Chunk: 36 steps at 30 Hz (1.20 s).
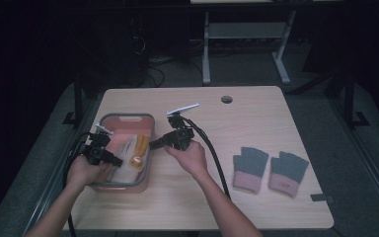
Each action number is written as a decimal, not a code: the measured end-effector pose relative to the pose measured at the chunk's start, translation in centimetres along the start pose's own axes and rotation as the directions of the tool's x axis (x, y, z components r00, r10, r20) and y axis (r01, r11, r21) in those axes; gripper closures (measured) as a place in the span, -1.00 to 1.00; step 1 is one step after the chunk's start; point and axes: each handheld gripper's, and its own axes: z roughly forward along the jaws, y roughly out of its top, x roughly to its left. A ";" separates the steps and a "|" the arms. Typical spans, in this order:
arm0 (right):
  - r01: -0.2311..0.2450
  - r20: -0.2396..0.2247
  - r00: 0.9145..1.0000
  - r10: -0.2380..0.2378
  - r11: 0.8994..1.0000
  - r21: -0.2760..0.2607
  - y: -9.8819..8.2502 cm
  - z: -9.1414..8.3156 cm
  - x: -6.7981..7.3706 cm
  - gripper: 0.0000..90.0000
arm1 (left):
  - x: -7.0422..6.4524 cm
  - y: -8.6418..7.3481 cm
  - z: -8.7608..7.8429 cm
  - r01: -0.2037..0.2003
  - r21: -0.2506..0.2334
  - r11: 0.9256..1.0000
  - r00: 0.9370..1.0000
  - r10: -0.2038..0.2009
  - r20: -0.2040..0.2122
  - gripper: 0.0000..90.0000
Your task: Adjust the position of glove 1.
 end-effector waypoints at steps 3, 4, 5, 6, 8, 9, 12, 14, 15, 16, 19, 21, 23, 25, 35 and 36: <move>-0.001 0.000 1.000 0.001 1.000 0.001 0.0 0.1 0.0 0.63 | 0.0 0.0 0.1 -0.002 0.007 1.000 1.000 0.001 0.013 0.82; -0.001 -0.001 1.000 0.001 1.000 0.001 0.0 0.1 0.0 0.63 | 0.0 0.0 0.1 -0.001 0.005 1.000 1.000 0.000 0.015 0.89; 0.001 -0.001 1.000 -0.001 1.000 0.001 0.0 0.1 0.0 0.63 | 0.0 0.0 0.1 -0.003 0.000 1.000 1.000 0.003 0.010 0.92; 0.001 0.000 1.000 -0.001 1.000 0.000 0.0 0.0 0.0 0.63 | 0.0 0.0 0.1 -0.004 -0.007 1.000 1.000 0.004 0.010 0.93; 0.001 0.001 1.000 -0.001 1.000 0.001 0.0 0.0 0.0 0.63 | 0.1 -0.1 -0.2 -0.001 -0.022 1.000 1.000 0.002 0.021 0.95; 0.001 0.004 1.000 -0.001 1.000 -0.002 0.0 -0.1 0.0 0.63 | 0.2 -0.2 -0.4 0.007 -0.039 0.999 0.999 -0.005 0.035 0.95; 0.003 0.009 1.000 -0.003 1.000 -0.006 0.0 -0.4 0.0 0.63 | 0.5 -0.2 -1.4 0.030 -0.088 0.996 0.996 -0.022 0.086 0.96; 0.004 0.011 1.000 -0.003 1.000 -0.010 0.0 -0.5 0.0 0.63 | 0.6 -0.2 -2.2 0.039 -0.114 0.993 0.993 -0.026 0.111 0.96; 0.002 0.011 1.000 -0.002 1.000 -0.010 0.0 -0.6 0.0 0.63 | 0.6 -0.2 -2.4 0.039 -0.121 0.992 0.994 -0.026 0.110 0.96; 0.002 0.011 1.000 -0.002 1.000 -0.010 0.0 -0.6 0.0 0.63 | 0.6 -0.2 -2.4 0.039 -0.121 0.992 0.994 -0.026 0.110 0.96; 0.001 0.013 1.000 -0.001 1.000 -0.010 0.0 -0.5 0.1 0.63 | 1.1 -0.2 -2.6 0.046 -0.122 0.991 0.996 -0.036 0.076 0.96; 0.004 0.013 1.000 -0.004 1.000 -0.009 -0.1 -0.5 0.1 0.61 | 1.5 -0.5 -2.2 0.045 -0.093 0.995 0.997 -0.040 0.058 0.95; 0.006 0.014 1.000 -0.006 1.000 -0.009 -0.1 -0.5 0.0 0.61 | 1.6 -0.7 -1.6 0.068 -0.087 0.994 0.997 -0.064 0.047 0.92; 0.009 0.019 1.000 -0.009 1.000 -0.009 -0.1 -0.6 0.0 0.60 | 1.7 -0.8 -1.5 0.079 -0.097 0.992 0.996 -0.075 0.042 0.79; 0.011 0.033 0.999 -0.010 1.000 -0.026 -0.3 -1.8 -0.4 0.54 | 0.6 -0.4 -3.9 0.015 -0.179 0.984 1.000 -0.012 0.019 0.50; 0.011 0.031 0.999 -0.010 1.000 -0.029 -0.3 -1.9 -0.4 0.53 | 0.5 -0.4 -4.1 0.009 -0.180 0.984 1.000 -0.004 0.027 0.48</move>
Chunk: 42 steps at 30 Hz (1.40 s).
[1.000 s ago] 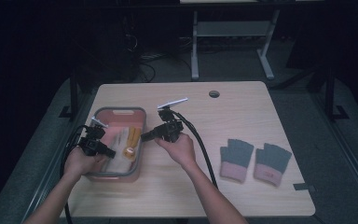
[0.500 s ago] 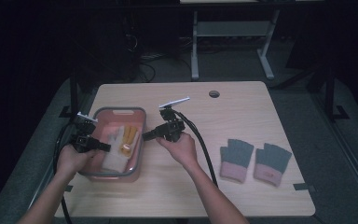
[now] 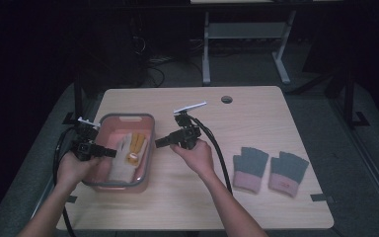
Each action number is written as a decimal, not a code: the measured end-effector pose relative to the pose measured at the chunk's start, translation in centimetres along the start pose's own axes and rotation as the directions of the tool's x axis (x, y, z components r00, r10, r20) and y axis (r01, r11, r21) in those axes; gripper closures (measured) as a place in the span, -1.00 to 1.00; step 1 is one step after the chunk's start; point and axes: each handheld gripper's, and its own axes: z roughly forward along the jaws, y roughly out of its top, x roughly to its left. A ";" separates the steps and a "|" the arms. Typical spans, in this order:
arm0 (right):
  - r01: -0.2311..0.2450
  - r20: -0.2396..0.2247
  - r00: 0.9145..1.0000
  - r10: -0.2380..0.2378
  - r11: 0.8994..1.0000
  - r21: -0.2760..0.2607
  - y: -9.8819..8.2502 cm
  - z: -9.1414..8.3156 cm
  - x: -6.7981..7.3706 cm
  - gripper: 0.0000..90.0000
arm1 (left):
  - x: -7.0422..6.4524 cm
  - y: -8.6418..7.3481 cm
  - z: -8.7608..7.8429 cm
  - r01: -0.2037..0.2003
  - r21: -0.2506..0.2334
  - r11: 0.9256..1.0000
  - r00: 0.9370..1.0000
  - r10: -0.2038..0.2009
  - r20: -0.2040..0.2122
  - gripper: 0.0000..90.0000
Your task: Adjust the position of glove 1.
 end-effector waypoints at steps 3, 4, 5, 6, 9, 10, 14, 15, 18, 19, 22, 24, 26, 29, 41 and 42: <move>-0.001 0.001 1.000 0.001 1.000 -0.006 -0.1 -0.4 -0.2 0.52 | -0.8 0.1 0.0 -0.024 0.000 1.000 1.000 0.024 0.012 0.46; -0.003 0.003 1.000 0.003 1.000 -0.004 -0.2 -0.5 -0.3 0.51 | -1.1 0.1 0.0 -0.027 -0.010 1.000 1.000 0.027 0.014 0.45; -0.002 0.006 1.000 0.002 1.000 -0.006 -0.2 -0.7 -0.4 0.51 | -1.3 0.2 -0.1 -0.030 -0.020 0.999 0.999 0.031 0.017 0.44; -0.005 0.006 1.000 0.005 1.000 -0.009 -0.3 -0.9 -0.4 0.51 | -1.6 0.3 -0.2 -0.033 -0.025 0.999 0.999 0.034 0.022 0.43; -0.005 0.014 1.000 0.006 1.000 -0.017 -0.5 -1.4 -0.7 0.49 | -2.5 0.5 -0.4 -0.054 -0.038 0.998 0.998 0.055 0.037 0.40; -0.006 0.018 1.000 0.007 1.000 -0.020 -0.5 -1.6 -0.8 0.49 | -2.8 0.6 -0.5 -0.059 -0.043 0.997 0.997 0.061 0.041 0.38; -0.009 0.045 0.999 0.010 1.000 -0.018 -1.0 -2.7 -1.5 0.45 | -3.9 1.1 -0.6 -0.079 -0.056 0.995 0.995 0.081 0.049 0.32; -0.009 0.053 0.999 0.011 1.000 -0.020 -1.2 -2.9 -1.7 0.45 | -4.2 1.1 -0.7 -0.081 -0.056 0.995 0.995 0.084 0.051 0.31; -0.019 0.070 0.997 0.021 0.999 -0.029 -1.5 -3.9 -2.2 0.43 | -5.0 1.4 -0.6 -0.097 -0.063 0.993 0.993 0.100 0.057 0.28; -0.021 0.077 0.997 0.023 0.999 -0.031 -1.6 -4.3 -2.4 0.43 | -5.3 1.4 -0.7 -0.104 -0.063 0.993 0.993 0.108 0.058 0.27; -0.017 0.093 0.996 0.020 0.999 -0.041 -1.9 -5.3 -2.7 0.41 | -6.1 1.7 -0.8 -0.118 -0.078 0.990 0.990 0.123 0.062 0.24; -0.024 0.098 0.995 0.029 0.999 -0.047 -2.2 -5.9 -2.9 0.39 | -6.6 1.9 -0.9 -0.124 -0.086 0.989 0.989 0.130 0.069 0.22; -0.027 0.107 0.994 0.033 0.998 -0.054 -2.4 -6.5 -3.2 0.37 | -7.2 2.1 -1.0 -0.131 -0.092 0.987 0.988 0.138 0.073 0.19; -0.031 0.113 0.993 0.037 0.998 -0.056 -2.7 -7.0 -3.5 0.34 | -7.8 2.3 -0.9 -0.144 -0.099 0.985 0.985 0.152 0.081 0.16; -0.043 0.146 0.988 0.054 0.996 -0.076 -4.0 -9.4 -4.6 0.18 | -11.9 3.0 -0.4 -0.208 -0.146 0.967 0.965 0.227 0.134 0.00; -0.040 0.147 0.988 0.051 0.996 -0.076 -4.0 -9.5 -4.8 0.16 | -12.1 3.0 -0.3 -0.210 -0.153 0.966 0.963 0.231 0.138 -0.01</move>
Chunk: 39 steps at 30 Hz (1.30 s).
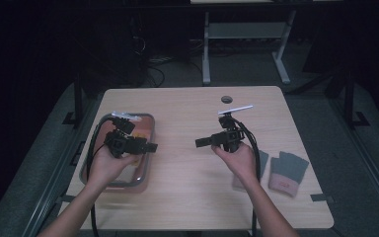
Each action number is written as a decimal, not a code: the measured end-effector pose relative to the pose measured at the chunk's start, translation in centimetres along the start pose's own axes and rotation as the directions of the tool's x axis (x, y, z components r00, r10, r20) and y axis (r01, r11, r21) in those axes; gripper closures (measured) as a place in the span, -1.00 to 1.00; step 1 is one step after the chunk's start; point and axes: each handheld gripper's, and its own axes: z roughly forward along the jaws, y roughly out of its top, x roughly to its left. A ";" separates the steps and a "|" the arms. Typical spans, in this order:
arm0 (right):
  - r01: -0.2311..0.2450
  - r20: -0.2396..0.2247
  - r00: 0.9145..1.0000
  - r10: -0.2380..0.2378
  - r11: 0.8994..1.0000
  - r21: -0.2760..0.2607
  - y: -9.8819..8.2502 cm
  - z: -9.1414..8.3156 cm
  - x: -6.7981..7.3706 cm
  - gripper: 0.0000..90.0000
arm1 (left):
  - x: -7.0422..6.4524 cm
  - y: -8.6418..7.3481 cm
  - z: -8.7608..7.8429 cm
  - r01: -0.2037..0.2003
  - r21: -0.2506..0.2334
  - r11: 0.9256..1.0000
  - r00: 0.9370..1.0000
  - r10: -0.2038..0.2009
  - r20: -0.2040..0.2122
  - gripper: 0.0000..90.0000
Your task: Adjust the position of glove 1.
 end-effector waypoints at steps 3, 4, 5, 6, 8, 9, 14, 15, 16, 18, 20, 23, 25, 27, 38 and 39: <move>0.002 0.001 1.000 -0.002 1.000 -0.001 -0.2 -0.4 -0.4 0.11 | -0.5 0.2 0.3 -0.008 -0.010 1.000 1.000 0.008 0.009 -0.06; 0.004 0.004 1.000 -0.004 1.000 -0.001 -0.2 -0.6 -0.5 0.10 | -0.5 0.2 0.3 -0.008 -0.010 1.000 1.000 0.008 0.009 -0.08; 0.004 0.010 1.000 -0.004 1.000 -0.001 -0.3 -0.8 -0.7 0.10 | -0.8 0.3 0.5 -0.010 -0.012 1.000 1.000 0.010 0.018 -0.10; 0.003 0.013 1.000 -0.003 1.000 -0.002 -0.4 -1.0 -0.8 0.09 | -0.9 0.3 0.5 -0.013 -0.014 1.000 1.000 0.013 0.024 -0.12; 0.005 0.030 1.000 -0.005 1.000 -0.002 -0.5 -1.4 -1.0 0.07 | -1.2 0.3 0.6 -0.022 -0.013 1.000 0.999 0.022 0.025 -0.15; 0.015 0.036 0.999 -0.014 1.000 -0.006 -0.7 -1.6 -1.2 0.06 | -1.3 0.3 0.7 -0.023 -0.021 1.000 0.999 0.024 0.031 -0.15; 0.045 0.076 0.996 -0.044 0.999 -0.011 -1.3 -2.6 -1.9 0.06 | -2.0 0.4 1.0 -0.045 -0.024 0.999 0.998 0.046 0.042 -0.24; 0.044 0.078 0.996 -0.044 0.999 -0.004 -1.4 -2.7 -2.0 0.05 | -2.1 0.4 1.1 -0.050 -0.023 0.998 0.998 0.051 0.045 -0.25; 0.054 0.082 0.995 -0.053 0.999 -0.001 -1.5 -2.9 -2.1 0.04 | -2.3 0.4 1.3 -0.050 -0.031 0.998 0.998 0.051 0.048 -0.27; 0.076 0.095 0.993 -0.076 0.997 0.004 -1.7 -3.1 -2.4 0.02 | -2.6 0.5 1.5 -0.059 -0.037 0.998 0.996 0.062 0.064 -0.33; 0.082 0.095 0.992 -0.082 0.997 0.006 -1.9 -3.2 -2.6 0.00 | -2.7 0.6 1.7 -0.061 -0.041 0.997 0.995 0.064 0.078 -0.35; 0.108 0.109 0.988 -0.110 0.994 0.020 -2.3 -3.5 -3.0 -0.04 | -3.1 0.7 2.2 -0.068 -0.055 0.996 0.993 0.073 0.096 -0.38; 0.105 0.120 0.987 -0.107 0.994 0.022 -2.7 -4.0 -3.5 -0.05 | -3.4 0.8 2.7 -0.076 -0.059 0.995 0.991 0.082 0.109 -0.40; 0.105 0.126 0.986 -0.108 0.994 0.030 -3.0 -4.3 -3.8 -0.07 | -4.0 0.9 3.3 -0.087 -0.058 0.995 0.989 0.093 0.117 -0.41; 0.131 0.197 0.971 -0.134 0.991 0.030 -4.3 -6.2 -5.0 -0.16 | -6.2 1.2 5.4 -0.111 -0.055 0.992 0.982 0.118 0.147 -0.43; 0.132 0.206 0.969 -0.135 0.991 0.028 -4.4 -6.5 -5.1 -0.16 | -6.4 1.2 5.6 -0.114 -0.053 0.992 0.981 0.121 0.152 -0.43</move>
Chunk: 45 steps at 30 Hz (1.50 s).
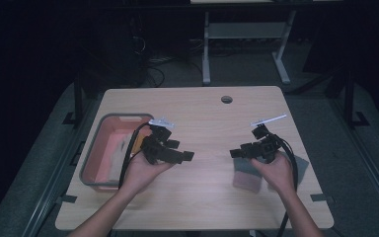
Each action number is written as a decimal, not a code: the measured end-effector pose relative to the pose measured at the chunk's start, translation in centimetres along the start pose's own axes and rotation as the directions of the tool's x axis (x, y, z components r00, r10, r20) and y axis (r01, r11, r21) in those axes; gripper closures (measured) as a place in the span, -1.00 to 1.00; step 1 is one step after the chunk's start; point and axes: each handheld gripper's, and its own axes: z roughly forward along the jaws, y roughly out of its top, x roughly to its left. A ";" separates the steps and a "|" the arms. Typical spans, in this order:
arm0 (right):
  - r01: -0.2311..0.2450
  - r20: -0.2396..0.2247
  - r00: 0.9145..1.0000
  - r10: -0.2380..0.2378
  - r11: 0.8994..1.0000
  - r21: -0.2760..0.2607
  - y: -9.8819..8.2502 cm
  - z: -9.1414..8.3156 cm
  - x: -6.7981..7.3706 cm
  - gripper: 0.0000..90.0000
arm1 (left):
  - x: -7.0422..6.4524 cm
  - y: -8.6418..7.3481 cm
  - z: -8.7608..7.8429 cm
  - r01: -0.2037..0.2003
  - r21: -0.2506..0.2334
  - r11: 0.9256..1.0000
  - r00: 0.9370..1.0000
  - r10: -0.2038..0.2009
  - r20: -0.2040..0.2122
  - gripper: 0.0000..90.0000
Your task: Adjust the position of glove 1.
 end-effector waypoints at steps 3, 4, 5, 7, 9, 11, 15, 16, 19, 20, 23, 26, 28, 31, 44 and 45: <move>-0.005 0.022 1.000 0.005 1.000 0.000 -0.4 -0.6 -0.4 -0.17 | -0.4 0.1 0.6 -0.004 0.000 1.000 1.000 0.004 0.010 -0.43; -0.007 0.029 1.000 0.007 1.000 0.000 -0.5 -0.8 -0.6 -0.17 | -0.6 0.1 0.8 -0.006 -0.001 1.000 1.000 0.006 0.013 -0.44; 0.000 0.033 0.999 0.000 1.000 0.001 -0.6 -1.0 -0.7 -0.17 | -0.8 0.2 1.0 -0.004 -0.004 1.000 1.000 0.004 0.016 -0.44; -0.001 0.047 0.999 0.001 1.000 0.001 -0.9 -1.3 -1.0 -0.17 | -1.1 0.2 1.4 -0.012 -0.004 1.000 1.000 0.012 0.022 -0.45; -0.003 0.060 0.998 0.003 1.000 0.005 -1.3 -1.5 -1.3 -0.16 | -1.5 0.2 1.8 -0.014 -0.009 1.000 0.999 0.014 0.031 -0.45; -0.005 0.075 0.997 0.004 1.000 0.010 -1.8 -1.6 -1.6 -0.16 | -2.0 0.2 2.1 -0.019 -0.013 1.000 0.999 0.019 0.033 -0.45; -0.008 0.094 0.996 0.006 1.000 0.018 -2.8 -2.0 -2.3 -0.13 | -2.7 0.2 2.8 -0.031 -0.016 0.999 0.999 0.032 0.037 -0.45; -0.007 0.099 0.995 0.005 1.000 0.020 -3.0 -2.1 -2.4 -0.12 | -2.8 0.2 3.0 -0.035 -0.014 0.999 0.999 0.036 0.039 -0.45; -0.013 0.107 0.994 0.011 1.000 0.026 -3.7 -2.5 -2.9 -0.10 | -3.1 0.2 3.6 -0.029 -0.012 0.999 0.998 0.030 0.058 -0.47; -0.013 0.107 0.994 0.011 1.000 0.026 -3.7 -2.5 -2.9 -0.10 | -3.1 0.2 3.6 -0.029 -0.012 0.999 0.998 0.030 0.058 -0.47; -0.029 0.126 0.992 0.025 0.999 0.029 -4.7 -3.0 -3.6 -0.09 | -3.5 0.1 4.4 -0.034 -0.012 0.999 0.997 0.034 0.067 -0.47; -0.029 0.150 0.988 0.023 0.999 0.033 -5.4 -3.4 -4.1 -0.07 | -3.8 0.1 4.8 -0.036 -0.008 0.999 0.997 0.036 0.075 -0.47; -0.033 0.168 0.986 0.025 0.999 0.040 -5.8 -3.7 -4.4 -0.05 | -4.0 0.1 5.1 -0.042 -0.006 0.999 0.996 0.042 0.073 -0.47; -0.041 0.190 0.981 0.032 0.998 0.043 -6.5 -4.1 -4.9 -0.04 | -4.3 0.1 5.4 -0.041 -0.011 0.999 0.996 0.042 0.081 -0.47; -0.097 0.267 0.961 0.079 0.994 0.053 -9.0 -5.0 -7.0 0.06 | -4.8 -0.2 6.7 -0.054 0.016 0.998 0.994 0.052 0.099 -0.47; -0.107 0.282 0.955 0.088 0.993 0.052 -9.3 -5.2 -7.4 0.07 | -4.9 -0.2 6.9 -0.062 0.024 0.998 0.993 0.059 0.099 -0.47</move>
